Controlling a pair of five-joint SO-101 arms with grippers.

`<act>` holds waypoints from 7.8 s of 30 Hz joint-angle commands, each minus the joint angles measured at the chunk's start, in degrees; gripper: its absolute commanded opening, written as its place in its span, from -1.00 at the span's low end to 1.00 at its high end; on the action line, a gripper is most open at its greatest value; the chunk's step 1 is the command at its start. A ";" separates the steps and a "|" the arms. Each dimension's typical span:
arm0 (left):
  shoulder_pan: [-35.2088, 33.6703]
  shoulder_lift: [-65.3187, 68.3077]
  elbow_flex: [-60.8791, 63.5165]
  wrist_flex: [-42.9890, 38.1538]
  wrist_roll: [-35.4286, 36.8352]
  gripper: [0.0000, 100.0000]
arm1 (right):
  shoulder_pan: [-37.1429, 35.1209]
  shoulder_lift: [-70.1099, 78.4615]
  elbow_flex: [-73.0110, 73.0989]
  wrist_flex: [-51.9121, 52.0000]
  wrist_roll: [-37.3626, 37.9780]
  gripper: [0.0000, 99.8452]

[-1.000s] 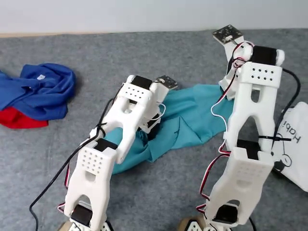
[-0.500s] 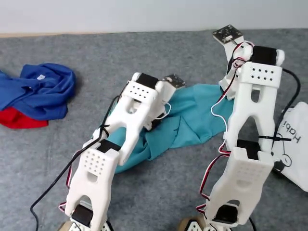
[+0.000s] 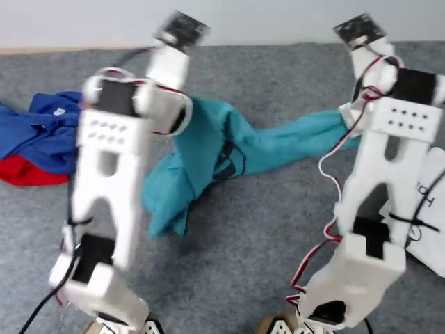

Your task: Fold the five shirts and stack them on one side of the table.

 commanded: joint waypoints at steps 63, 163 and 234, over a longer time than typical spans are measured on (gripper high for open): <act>-0.09 -66.29 15.69 1.14 -18.29 -1.00 | -0.22 -51.38 -8.79 -28.35 12.84 -0.98; 24.88 -3.16 51.12 -30.86 -11.08 -0.72 | -0.48 -52.44 37.45 2.15 15.03 -0.98; 14.59 3.25 25.10 -9.67 -12.92 -1.00 | -0.31 -52.44 40.53 -2.95 15.03 -0.98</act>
